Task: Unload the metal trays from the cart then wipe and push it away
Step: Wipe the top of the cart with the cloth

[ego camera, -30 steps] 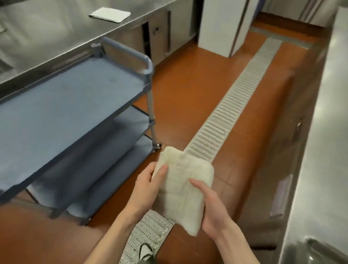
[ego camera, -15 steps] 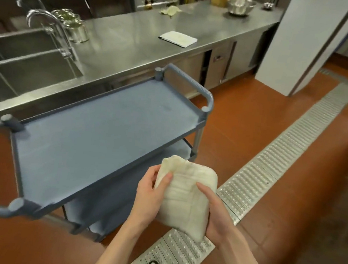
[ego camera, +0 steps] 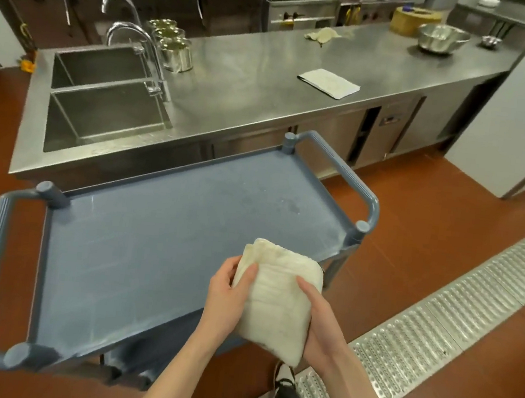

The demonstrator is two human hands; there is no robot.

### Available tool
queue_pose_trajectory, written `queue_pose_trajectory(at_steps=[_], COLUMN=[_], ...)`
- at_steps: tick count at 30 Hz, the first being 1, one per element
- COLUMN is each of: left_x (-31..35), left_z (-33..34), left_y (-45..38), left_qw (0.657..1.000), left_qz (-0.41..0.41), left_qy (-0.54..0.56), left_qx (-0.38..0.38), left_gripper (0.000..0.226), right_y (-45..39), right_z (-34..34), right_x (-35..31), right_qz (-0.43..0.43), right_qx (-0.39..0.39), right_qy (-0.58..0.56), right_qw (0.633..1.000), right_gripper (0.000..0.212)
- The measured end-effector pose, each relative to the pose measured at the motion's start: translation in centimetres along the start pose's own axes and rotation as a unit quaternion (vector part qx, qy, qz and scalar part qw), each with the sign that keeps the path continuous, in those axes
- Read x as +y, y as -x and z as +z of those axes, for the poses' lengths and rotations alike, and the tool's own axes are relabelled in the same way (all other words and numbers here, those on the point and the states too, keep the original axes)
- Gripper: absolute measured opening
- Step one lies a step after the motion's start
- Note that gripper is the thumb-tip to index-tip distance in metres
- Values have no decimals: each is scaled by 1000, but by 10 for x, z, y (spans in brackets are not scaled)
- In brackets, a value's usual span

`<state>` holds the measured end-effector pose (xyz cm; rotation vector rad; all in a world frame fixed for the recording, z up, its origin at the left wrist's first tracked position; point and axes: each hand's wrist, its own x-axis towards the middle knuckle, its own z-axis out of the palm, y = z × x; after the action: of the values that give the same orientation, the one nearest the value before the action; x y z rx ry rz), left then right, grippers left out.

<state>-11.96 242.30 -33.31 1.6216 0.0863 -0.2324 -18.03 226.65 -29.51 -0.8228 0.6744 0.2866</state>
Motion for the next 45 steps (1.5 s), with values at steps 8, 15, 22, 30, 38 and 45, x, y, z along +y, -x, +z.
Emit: queue_pose_trajectory(at_steps=[8,15,22,30,38,45], left_x=[-30,-78,-130,-159,-160,-159], left_z=[31,56,53,57,59,58], left_y=[-105,-163,-163,-154,-156,-155], left_qw=[998,977,891,818,827,828], left_qz=[-37,-40,-17,24,40,23], left_qy=[-30,-196,-452,-574,-558,-557], left_qx=[36,71,41,37,56,66], left_gripper=[19,29,57,65,64,62], right_y=[-95,-185,-242,-287,-263,-271], right_z=[0,-21,-58,-106,-69,-81], right_x=[-70,-121,-124,-75,-15,-30], right_qz=[20,-59,-387,-328,-317,-334], right_qx=[12,91,40,-44,-79,-94], right_qy=[-11,17,448,828,830,817], right_qw=[1000,994,805,453,451,461], right_gripper=[44,38,50,78,78,70])
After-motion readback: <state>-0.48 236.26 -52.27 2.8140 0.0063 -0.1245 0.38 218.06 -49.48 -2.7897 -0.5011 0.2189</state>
